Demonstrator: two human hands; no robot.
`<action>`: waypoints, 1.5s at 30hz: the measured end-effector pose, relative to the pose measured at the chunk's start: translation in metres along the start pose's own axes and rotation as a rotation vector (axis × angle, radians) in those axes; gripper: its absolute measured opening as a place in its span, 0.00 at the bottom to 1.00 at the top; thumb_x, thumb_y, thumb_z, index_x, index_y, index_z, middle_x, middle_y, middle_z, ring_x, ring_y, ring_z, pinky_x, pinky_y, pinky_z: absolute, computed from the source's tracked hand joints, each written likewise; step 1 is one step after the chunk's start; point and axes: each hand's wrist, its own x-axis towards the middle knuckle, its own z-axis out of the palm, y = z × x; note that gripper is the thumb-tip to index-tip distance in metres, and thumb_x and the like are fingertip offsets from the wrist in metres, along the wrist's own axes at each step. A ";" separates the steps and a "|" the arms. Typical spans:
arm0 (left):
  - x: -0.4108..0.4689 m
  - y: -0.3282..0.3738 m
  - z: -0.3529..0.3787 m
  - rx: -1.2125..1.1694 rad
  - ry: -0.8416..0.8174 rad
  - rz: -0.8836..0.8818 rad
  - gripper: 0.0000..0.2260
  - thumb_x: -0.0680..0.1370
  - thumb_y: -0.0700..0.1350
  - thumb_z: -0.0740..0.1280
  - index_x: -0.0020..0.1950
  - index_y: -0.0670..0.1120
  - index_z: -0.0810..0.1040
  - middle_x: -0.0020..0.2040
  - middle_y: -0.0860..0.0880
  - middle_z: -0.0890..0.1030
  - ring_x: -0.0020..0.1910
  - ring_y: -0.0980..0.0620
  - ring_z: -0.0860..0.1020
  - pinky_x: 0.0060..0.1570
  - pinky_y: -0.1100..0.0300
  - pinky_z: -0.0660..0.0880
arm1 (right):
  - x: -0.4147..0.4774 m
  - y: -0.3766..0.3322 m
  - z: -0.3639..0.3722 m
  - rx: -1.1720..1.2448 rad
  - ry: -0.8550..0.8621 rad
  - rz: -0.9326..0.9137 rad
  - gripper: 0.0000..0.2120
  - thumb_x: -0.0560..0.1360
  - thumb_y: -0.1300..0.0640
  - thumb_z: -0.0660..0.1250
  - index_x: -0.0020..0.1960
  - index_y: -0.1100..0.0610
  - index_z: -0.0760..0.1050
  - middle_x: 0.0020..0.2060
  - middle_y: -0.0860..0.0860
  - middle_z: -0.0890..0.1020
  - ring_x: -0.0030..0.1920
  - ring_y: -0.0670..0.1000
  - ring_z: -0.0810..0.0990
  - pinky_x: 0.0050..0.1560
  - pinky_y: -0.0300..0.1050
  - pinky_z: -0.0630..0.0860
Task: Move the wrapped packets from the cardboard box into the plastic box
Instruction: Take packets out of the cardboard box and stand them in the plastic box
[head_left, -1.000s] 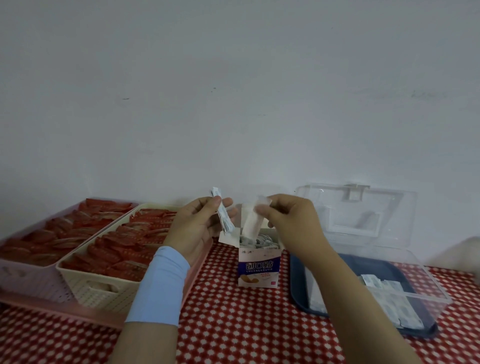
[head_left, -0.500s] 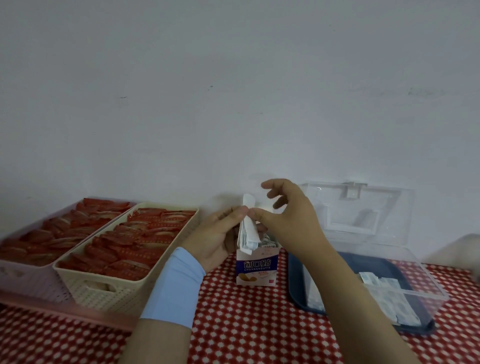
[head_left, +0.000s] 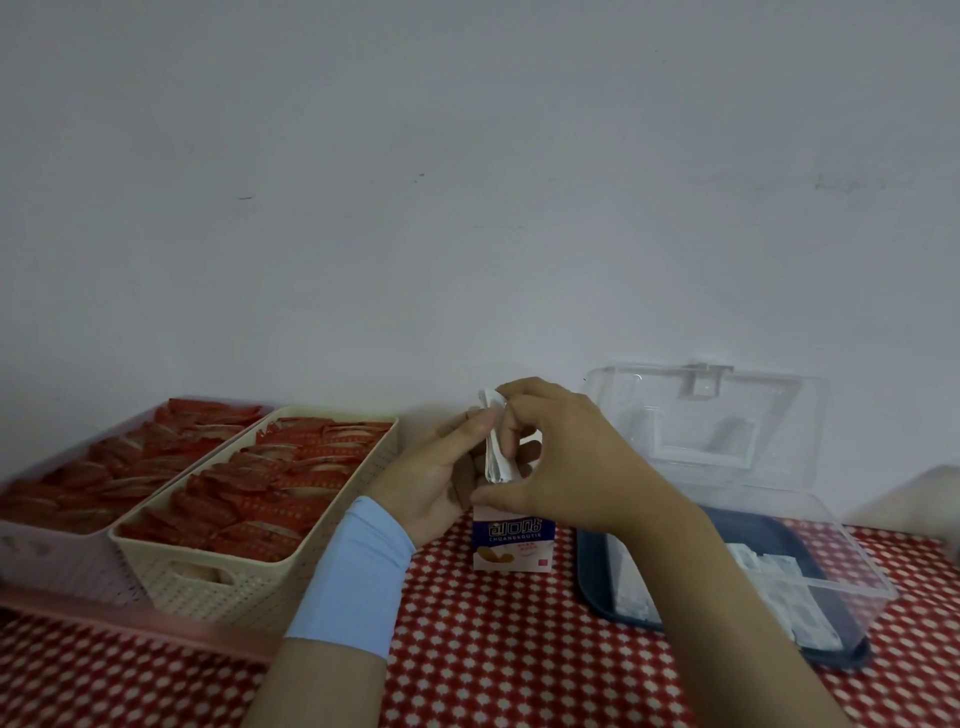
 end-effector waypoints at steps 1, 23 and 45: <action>0.000 0.000 0.000 -0.005 -0.004 0.002 0.10 0.84 0.40 0.57 0.49 0.38 0.76 0.34 0.47 0.83 0.32 0.53 0.82 0.29 0.63 0.77 | 0.000 0.000 0.000 -0.010 -0.003 0.002 0.19 0.57 0.41 0.79 0.37 0.45 0.72 0.61 0.37 0.74 0.59 0.41 0.76 0.62 0.54 0.76; 0.001 -0.009 0.005 0.056 -0.149 -0.150 0.14 0.74 0.45 0.65 0.57 0.39 0.76 0.42 0.42 0.85 0.38 0.47 0.85 0.37 0.57 0.83 | -0.018 0.004 -0.039 0.528 -0.140 0.385 0.05 0.78 0.63 0.69 0.51 0.58 0.83 0.45 0.53 0.87 0.44 0.47 0.84 0.50 0.40 0.81; 0.023 -0.034 0.097 0.883 0.123 0.174 0.02 0.75 0.42 0.73 0.46 0.44 0.83 0.38 0.47 0.86 0.32 0.53 0.82 0.33 0.59 0.80 | -0.058 0.033 -0.116 0.410 -0.039 0.602 0.05 0.77 0.61 0.70 0.53 0.58 0.82 0.43 0.53 0.87 0.44 0.49 0.87 0.45 0.47 0.79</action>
